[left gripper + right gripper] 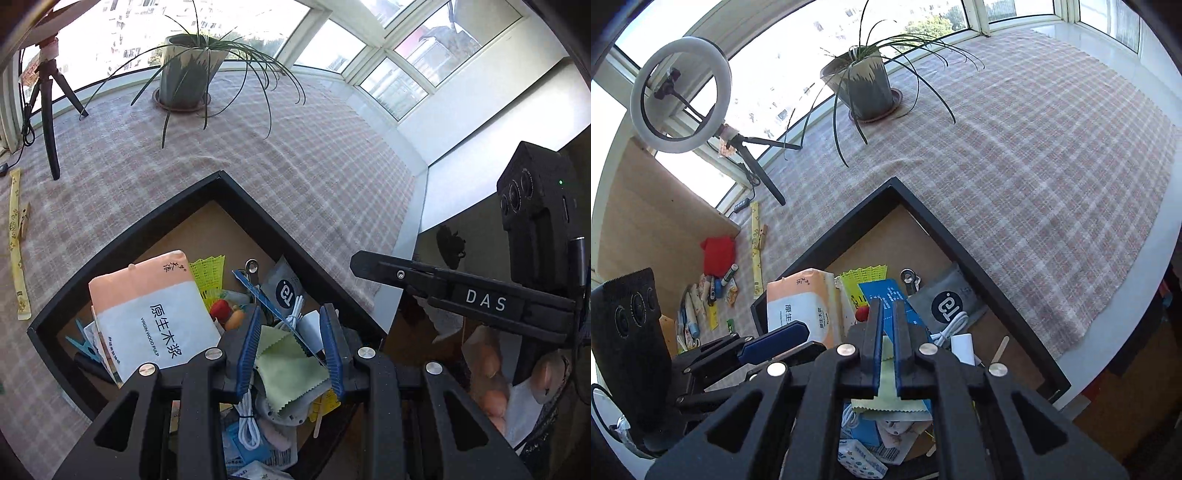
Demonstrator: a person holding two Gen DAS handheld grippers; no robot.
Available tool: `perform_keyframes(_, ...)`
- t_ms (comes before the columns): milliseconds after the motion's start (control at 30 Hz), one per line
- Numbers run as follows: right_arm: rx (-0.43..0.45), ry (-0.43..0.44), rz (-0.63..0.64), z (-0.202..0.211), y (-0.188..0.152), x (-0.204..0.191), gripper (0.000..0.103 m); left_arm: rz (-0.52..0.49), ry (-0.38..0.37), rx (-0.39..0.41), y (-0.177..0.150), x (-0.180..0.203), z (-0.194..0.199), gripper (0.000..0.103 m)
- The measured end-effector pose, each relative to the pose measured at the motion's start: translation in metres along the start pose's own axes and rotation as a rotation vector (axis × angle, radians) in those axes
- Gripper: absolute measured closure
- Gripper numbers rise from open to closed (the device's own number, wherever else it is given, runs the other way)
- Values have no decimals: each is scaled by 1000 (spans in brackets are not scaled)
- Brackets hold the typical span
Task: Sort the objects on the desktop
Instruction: 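Carry the blue card into the black tray and open the right gripper, then move the right gripper over the long yellow strip packet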
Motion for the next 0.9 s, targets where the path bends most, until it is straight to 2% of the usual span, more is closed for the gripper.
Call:
perform_keyframes(167, -10, 13, 37, -7, 0, -24, 97, 44, 53, 17, -4, -36, 20, 73)
perform_keyframes(333, -39, 36, 121, -23, 3, -68, 96, 77, 162, 26, -13, -88, 48, 73)
perform_keyframes(467, -70, 55, 207, -41, 5, -111, 83, 134, 245, 30, -17, -145, 74, 73)
perform_keyframes(600, -106, 55, 302, -67, 5, -157, 81, 188, 334, -5, -24, -205, 90, 71)
perform_keyframes(667, -132, 52, 331, -82, 6, -176, 80, 192, 372, -20, -25, -230, 94, 60)
perform_keyframes(767, -182, 49, 368, -109, 7, -203, 72, 219, 415, -53, -27, -268, 95, 59)
perform_keyframes(900, -232, 26, 386, -147, 10, -233, 71, 239, 465, -100, -29, -310, 89, 59)
Point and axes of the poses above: each gripper's, at about its wrist camera, not at the fingertips, and z roughly against the way its jaws point, x to its right, y to its top, the point moved 6 cm from there along -z, roughly the way its jaws point, and after that the axes turned 3 degrees about -z, right-handed, at the moved point
